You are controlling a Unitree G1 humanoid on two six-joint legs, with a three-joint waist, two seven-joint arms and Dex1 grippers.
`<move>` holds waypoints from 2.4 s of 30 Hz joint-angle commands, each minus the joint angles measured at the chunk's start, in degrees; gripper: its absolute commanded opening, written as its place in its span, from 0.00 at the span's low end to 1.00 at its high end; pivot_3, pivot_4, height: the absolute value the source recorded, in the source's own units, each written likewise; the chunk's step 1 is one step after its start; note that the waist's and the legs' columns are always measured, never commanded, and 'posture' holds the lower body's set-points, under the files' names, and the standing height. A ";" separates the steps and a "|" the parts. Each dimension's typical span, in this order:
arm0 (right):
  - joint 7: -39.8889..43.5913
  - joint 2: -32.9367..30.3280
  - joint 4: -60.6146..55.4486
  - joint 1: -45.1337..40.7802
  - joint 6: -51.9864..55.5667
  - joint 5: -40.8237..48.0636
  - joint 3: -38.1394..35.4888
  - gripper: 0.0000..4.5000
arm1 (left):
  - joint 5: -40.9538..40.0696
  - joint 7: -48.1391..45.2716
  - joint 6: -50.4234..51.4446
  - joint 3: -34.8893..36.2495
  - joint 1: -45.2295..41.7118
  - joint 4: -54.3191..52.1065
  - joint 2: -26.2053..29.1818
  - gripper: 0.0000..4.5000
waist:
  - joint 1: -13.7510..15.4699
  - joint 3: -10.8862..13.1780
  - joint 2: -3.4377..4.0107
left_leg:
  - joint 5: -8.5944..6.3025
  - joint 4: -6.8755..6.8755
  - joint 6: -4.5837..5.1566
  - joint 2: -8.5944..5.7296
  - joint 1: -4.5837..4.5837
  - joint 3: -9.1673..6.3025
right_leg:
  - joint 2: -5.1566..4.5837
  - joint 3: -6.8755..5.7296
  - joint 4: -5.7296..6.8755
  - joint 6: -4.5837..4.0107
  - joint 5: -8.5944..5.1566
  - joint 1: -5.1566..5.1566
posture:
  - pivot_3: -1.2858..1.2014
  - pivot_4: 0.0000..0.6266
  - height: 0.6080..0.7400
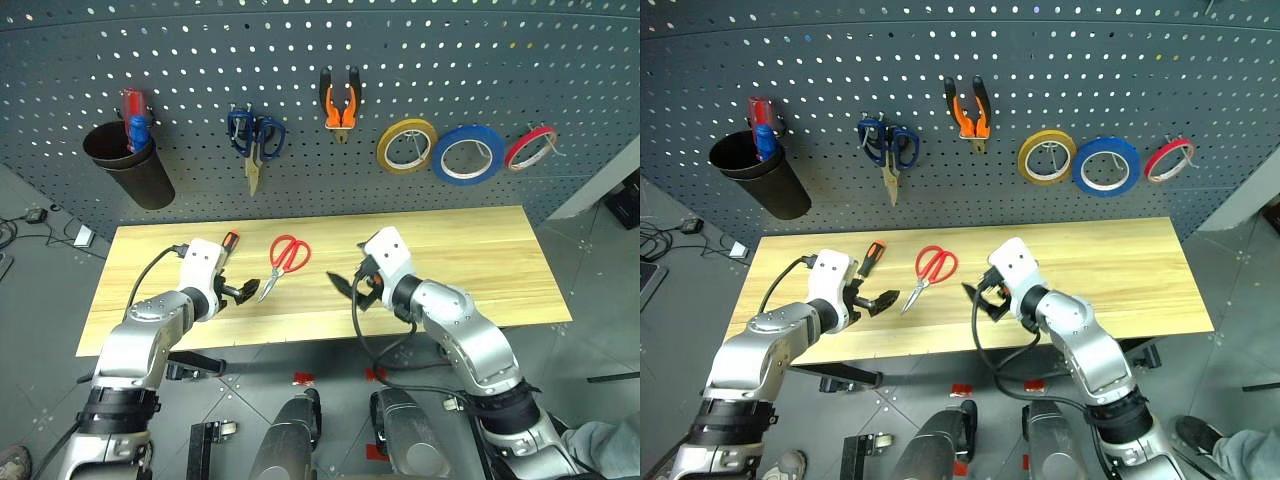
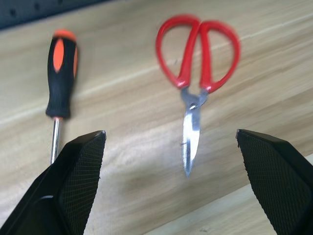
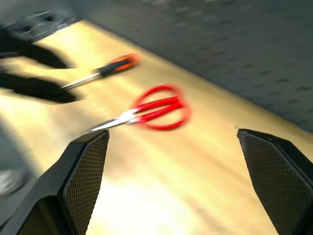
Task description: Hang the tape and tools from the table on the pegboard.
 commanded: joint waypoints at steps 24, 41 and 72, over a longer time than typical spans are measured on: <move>0.10 0.13 -1.77 -5.18 6.57 7.42 -1.09 1.00 | 16.27 -12.47 -8.26 -14.86 -18.99 38.60 -7.19 0.45 | -0.55 -0.69 -0.14 | 0.00 0.07 -0.01 -0.03 -0.01 0.08 | -0.02 0.03 -0.14 0.11 0.08 0.03 | 0.43 0.38 1.00; 0.38 -6.13 -5.83 -2.58 1.24 5.09 0.45 1.00 | 12.93 -5.62 -27.81 -3.02 -5.88 20.29 -5.30 0.08 | -2.04 -1.46 -0.16 | 0.04 0.04 -0.09 -0.02 -0.07 0.12 | -0.02 0.11 -0.19 0.13 0.10 -0.02 | 0.42 0.36 1.00; -0.24 -2.38 -2.54 -7.32 -12.40 5.64 -3.07 1.00 | 23.71 10.89 -40.66 5.07 10.46 -16.87 -6.35 0.08 | -1.22 -3.31 -0.07 | 0.15 0.13 -0.15 0.79 0.08 0.39 | 0.65 0.03 -0.21 -0.28 0.63 0.12 | 0.42 0.29 1.00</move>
